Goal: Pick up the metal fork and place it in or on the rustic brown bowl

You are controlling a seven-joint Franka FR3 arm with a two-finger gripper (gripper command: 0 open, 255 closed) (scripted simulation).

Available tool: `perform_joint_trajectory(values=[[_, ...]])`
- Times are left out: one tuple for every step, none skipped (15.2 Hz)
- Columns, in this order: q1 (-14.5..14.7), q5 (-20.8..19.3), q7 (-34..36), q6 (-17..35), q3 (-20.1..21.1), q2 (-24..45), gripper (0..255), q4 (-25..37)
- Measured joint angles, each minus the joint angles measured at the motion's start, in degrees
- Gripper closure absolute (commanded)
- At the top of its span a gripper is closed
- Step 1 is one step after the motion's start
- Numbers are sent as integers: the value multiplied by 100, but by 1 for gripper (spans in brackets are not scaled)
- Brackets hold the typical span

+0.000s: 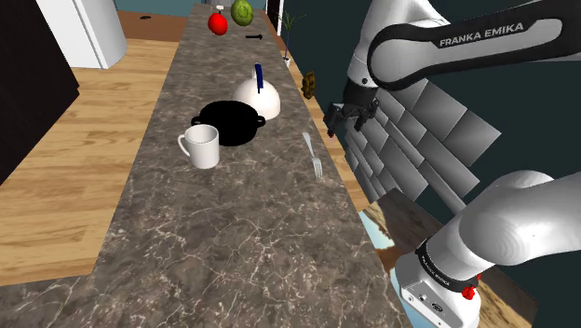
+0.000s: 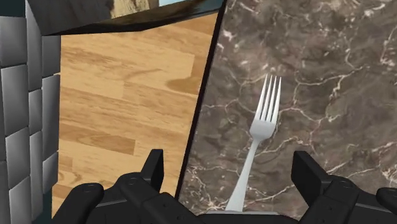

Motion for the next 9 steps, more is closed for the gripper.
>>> perform_joint_trajectory(values=[[-21, 2, 195, 285, 105, 254, 0, 14], [-68, -22, 354, 523, 167, 478, 0, 52], [-107, -54, 549, 789, 259, 745, 0, 97], [-168, -104, 696, 1042, 303, 952, 0, 96], [-222, -166, 881, 1275, 373, 1197, 0, 155], [-277, -243, 1078, 1495, 441, 1430, 0, 212], [-323, -323, 1281, 1656, 506, 1625, 0, 292], [-353, -391, 1443, 1800, 558, 1792, 0, 340], [-382, -449, 1527, 1930, 579, 1926, 0, 357]])
